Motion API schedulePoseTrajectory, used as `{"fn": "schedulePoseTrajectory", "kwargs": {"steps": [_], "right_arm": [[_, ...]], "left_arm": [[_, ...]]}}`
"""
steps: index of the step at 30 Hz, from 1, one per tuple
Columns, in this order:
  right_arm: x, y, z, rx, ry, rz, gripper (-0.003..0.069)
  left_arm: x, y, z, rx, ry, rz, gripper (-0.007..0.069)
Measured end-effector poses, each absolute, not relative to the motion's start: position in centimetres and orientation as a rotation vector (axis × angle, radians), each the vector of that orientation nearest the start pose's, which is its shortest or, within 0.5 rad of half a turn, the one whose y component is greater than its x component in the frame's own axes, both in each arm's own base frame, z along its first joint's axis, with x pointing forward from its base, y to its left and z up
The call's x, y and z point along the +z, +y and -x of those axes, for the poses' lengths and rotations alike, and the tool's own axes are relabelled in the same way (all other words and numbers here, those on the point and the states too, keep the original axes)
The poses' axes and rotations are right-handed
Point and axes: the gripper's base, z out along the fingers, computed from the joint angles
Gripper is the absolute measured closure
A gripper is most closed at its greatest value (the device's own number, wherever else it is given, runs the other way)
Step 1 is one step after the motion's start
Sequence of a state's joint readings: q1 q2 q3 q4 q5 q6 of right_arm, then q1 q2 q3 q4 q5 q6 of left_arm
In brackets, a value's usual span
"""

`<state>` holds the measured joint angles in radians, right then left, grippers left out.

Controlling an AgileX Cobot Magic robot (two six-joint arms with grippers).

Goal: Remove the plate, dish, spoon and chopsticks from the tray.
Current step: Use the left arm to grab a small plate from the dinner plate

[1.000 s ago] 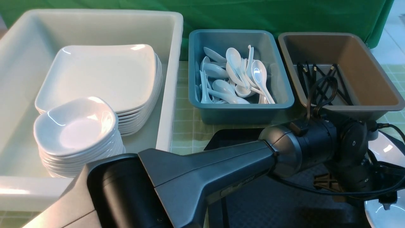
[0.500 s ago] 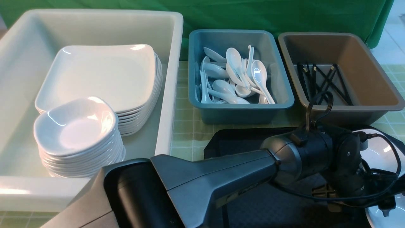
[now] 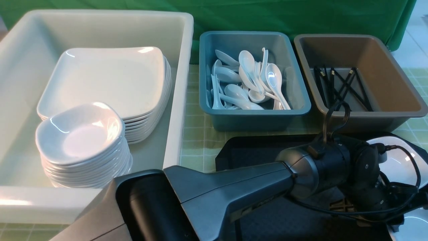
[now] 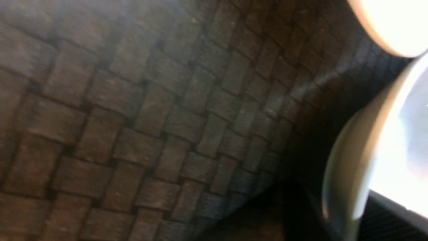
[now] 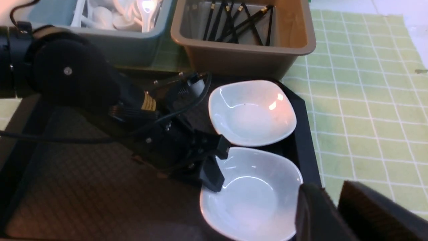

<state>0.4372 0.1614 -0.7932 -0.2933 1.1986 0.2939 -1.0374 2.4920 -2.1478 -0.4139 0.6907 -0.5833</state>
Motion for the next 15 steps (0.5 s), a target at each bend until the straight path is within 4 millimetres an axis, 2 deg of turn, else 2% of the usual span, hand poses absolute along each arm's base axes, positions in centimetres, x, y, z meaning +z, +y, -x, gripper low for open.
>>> {"fn": "schedulePoseTrajectory", "kwargs": {"steps": [1,2,3,8,11,14,15], "right_arm": [[34.9,-3.1,0.8,0.116,2.018,0.085,0.054],[34.9,-3.1,0.8,0.11,2.016,0.083,0.0537],[34.9,-3.1,0.7,0.106,2.015,0.083,0.0536],[34.9,-3.3,0.7,0.086,2.012,0.079,0.0533],[34.9,-3.3,0.7,0.077,2.01,0.077,0.0533],[34.9,-3.4,0.7,0.063,2.007,0.074,0.0533],[35.0,-3.5,0.7,0.06,2.006,0.074,0.0533]], "left_arm": [[15.1,-48.6,-26.0,-1.004,2.786,-0.306,0.0538],[15.2,-48.6,-26.0,-0.997,2.78,-0.318,0.0592],[15.2,-48.6,-26.0,-0.999,2.78,-0.317,0.0604],[16.3,-48.3,-25.9,-0.963,2.762,-0.395,0.0614],[18.7,-47.4,-25.8,-0.872,2.736,-0.495,0.0617],[22.0,-46.2,-25.7,-0.8,2.69,-0.559,0.0617],[23.6,-45.6,-25.7,-0.795,2.663,-0.57,0.0617]]}}
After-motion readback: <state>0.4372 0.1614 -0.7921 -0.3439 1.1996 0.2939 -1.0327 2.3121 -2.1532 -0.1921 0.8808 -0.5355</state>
